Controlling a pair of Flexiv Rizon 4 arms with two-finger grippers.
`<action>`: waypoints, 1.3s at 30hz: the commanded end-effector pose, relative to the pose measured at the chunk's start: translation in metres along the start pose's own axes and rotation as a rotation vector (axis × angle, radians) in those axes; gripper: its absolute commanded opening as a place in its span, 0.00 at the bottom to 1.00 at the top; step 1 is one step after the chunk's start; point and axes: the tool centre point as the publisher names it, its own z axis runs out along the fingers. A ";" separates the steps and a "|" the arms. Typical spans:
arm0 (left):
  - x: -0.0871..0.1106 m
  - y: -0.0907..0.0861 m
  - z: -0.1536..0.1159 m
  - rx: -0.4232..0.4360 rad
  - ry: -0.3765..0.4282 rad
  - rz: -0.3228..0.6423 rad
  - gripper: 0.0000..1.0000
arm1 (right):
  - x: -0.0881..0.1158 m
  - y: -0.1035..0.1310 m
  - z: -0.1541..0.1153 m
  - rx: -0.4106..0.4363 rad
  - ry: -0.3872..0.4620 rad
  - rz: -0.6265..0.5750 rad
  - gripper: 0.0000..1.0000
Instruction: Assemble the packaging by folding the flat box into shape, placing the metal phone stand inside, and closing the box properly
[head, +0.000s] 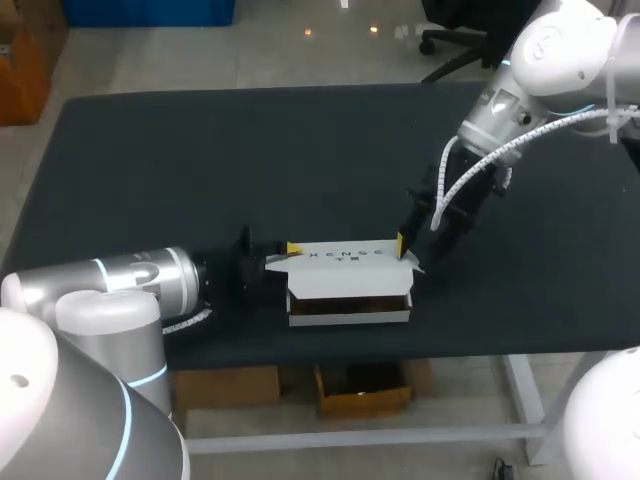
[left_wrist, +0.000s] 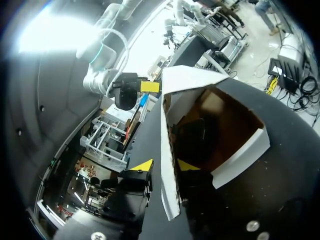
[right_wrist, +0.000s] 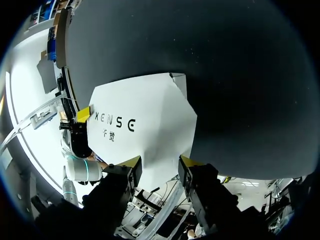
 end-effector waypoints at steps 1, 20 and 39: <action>0.002 0.000 -0.004 0.000 -0.015 0.003 0.29 | 0.000 0.002 -0.001 0.005 -0.002 -0.002 0.45; 0.007 -0.001 -0.036 -0.003 -0.031 0.012 0.31 | 0.002 0.008 -0.004 0.012 -0.049 -0.015 0.44; 0.012 0.002 -0.074 -0.029 -0.037 -0.016 0.30 | 0.007 0.011 0.001 0.024 -0.079 -0.037 0.43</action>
